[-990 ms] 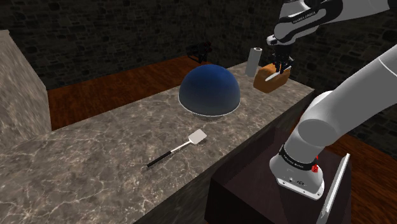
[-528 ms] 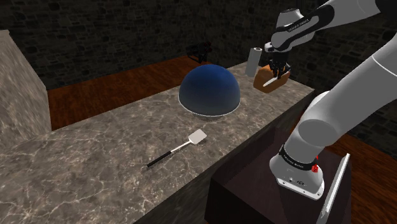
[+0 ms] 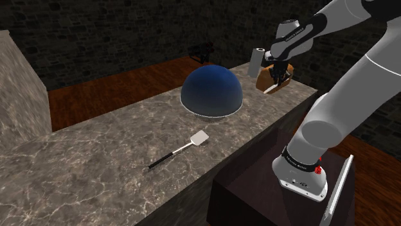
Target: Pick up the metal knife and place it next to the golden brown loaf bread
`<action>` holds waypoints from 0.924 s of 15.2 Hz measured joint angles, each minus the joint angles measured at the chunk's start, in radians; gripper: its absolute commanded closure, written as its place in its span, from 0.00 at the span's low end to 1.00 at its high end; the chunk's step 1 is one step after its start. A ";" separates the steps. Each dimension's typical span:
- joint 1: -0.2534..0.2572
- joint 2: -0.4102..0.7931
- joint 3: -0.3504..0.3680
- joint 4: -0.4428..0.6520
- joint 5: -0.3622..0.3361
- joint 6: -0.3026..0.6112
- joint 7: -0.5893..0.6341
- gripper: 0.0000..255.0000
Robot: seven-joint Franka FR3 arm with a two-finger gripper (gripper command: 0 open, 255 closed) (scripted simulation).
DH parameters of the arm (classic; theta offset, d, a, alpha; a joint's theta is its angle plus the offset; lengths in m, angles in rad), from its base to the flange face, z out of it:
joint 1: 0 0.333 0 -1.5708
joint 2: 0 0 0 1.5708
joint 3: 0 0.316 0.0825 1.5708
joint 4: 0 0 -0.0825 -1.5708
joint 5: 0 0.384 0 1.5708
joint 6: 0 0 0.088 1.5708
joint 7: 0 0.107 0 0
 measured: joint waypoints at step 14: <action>0.023 0.234 -0.044 -0.063 0.163 0.257 -0.090 1.00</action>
